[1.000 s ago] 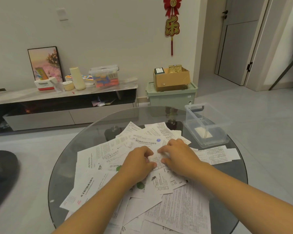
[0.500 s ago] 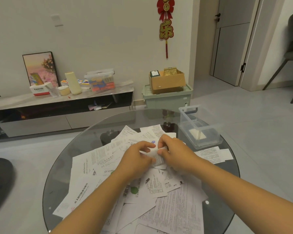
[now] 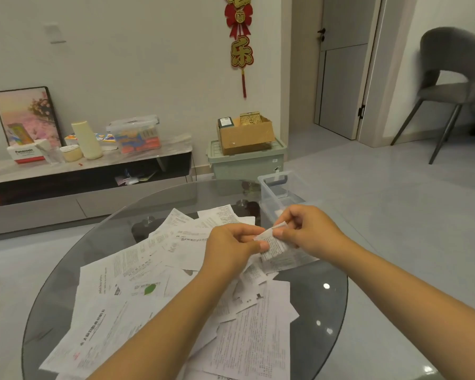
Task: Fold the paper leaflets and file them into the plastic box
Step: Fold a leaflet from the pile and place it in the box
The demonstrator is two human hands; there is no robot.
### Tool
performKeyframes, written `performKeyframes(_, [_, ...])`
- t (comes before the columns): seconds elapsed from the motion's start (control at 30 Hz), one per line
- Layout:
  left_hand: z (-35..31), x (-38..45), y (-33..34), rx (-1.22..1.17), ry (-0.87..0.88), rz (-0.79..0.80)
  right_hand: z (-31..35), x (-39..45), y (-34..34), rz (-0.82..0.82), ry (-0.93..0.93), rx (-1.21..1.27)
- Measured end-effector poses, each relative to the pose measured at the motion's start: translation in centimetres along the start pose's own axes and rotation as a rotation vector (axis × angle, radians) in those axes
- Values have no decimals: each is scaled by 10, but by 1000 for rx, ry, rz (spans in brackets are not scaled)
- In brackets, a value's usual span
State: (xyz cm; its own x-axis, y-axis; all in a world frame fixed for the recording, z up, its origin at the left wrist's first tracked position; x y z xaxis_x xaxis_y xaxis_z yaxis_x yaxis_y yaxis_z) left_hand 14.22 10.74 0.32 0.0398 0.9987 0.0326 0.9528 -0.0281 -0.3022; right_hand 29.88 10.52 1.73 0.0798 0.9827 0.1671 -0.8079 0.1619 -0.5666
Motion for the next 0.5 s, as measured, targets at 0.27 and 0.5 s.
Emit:
performKeyframes(0.27, [8,5,34,565,164,69,-57,-4,-42,-181,149,-152])
performKeyframes(0.5, [23,9,49,764,172,150,-89,-14,-32,-167,199,-178])
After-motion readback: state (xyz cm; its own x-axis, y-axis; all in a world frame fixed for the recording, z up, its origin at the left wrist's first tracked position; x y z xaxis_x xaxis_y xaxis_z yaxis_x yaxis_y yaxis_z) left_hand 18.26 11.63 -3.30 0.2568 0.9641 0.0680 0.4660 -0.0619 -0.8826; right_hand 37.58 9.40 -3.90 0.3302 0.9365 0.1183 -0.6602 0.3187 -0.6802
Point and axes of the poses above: each hand's wrist, its own x-axis towards the middle knuckle, its own y-axis out of the palm, z = x × y, the point moved 6 cm from there along x, towards the middle knuckle, and after that the axes turned 5 degrees about -z, right-handed, at the moved point
